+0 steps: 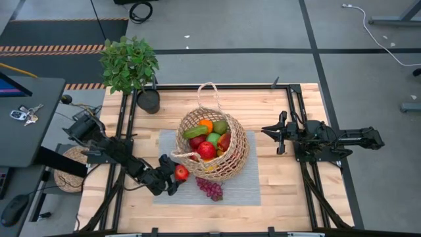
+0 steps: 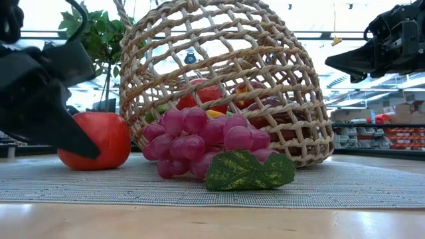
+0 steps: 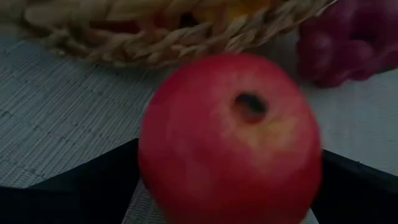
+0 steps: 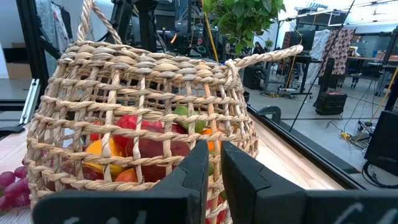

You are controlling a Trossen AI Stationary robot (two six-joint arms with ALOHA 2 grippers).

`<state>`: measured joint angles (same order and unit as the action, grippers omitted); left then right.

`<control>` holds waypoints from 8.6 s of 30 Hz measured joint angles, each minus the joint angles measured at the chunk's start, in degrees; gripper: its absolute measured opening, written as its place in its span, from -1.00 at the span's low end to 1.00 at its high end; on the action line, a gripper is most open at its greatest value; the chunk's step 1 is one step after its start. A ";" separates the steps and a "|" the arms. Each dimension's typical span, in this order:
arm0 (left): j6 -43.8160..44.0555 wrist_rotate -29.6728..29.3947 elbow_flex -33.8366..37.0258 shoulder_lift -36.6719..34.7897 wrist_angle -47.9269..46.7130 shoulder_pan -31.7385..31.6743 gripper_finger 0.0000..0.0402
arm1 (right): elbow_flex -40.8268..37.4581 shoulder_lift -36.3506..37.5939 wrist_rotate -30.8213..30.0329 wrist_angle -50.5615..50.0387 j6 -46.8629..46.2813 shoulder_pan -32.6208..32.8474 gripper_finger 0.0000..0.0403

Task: Build produce basket
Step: Put the red apple into the basket

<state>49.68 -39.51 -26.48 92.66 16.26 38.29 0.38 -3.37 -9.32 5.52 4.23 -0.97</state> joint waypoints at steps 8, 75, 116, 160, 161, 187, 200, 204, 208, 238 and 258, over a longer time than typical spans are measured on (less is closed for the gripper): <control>-0.99 -0.12 0.00 1.27 0.98 -0.23 0.99 | 0.00 0.01 0.01 0.00 0.00 0.02 -0.75; -55.00 0.23 -55.30 -12.89 -37.29 -17.22 0.66 | -0.02 0.00 0.02 0.20 0.00 0.01 -0.75; -140.47 0.31 -55.25 -12.89 -37.56 -26.50 0.67 | -0.02 0.00 0.01 0.20 0.00 0.02 -0.75; -38.36 0.34 -55.21 -12.89 -37.32 -26.48 0.67 | 0.00 0.00 0.02 0.17 0.00 0.00 -0.75; -38.36 0.33 -55.21 -12.87 -37.32 -26.48 0.67 | -0.02 0.00 0.02 0.19 0.00 0.02 -0.75; -83.17 0.27 -55.21 -12.87 -37.76 -27.24 0.67 | -0.02 0.00 0.00 0.19 0.00 0.00 -0.75; -126.30 0.25 -55.21 -12.87 -37.72 -27.26 0.67 | -0.02 0.00 0.01 0.17 0.00 0.01 -0.75; -140.27 0.29 -55.21 -12.87 -37.61 -27.24 0.67 | 0.00 0.01 0.01 0.18 0.00 0.01 -0.75; -146.27 0.28 -55.21 -12.87 -37.58 -27.24 0.67 | -0.02 0.00 0.01 0.18 0.00 0.02 -0.75; -172.74 0.31 -55.21 -12.87 -37.50 -27.18 0.67 | -0.02 0.01 0.01 0.19 0.00 0.01 -0.75; -76.45 0.32 -55.21 -12.87 -37.33 -27.24 0.67 | -0.02 0.00 0.02 0.18 0.00 0.01 -0.75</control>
<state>-26.77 -39.19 -81.69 79.79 -21.07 11.05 0.36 -3.38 -9.30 5.70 4.23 -0.96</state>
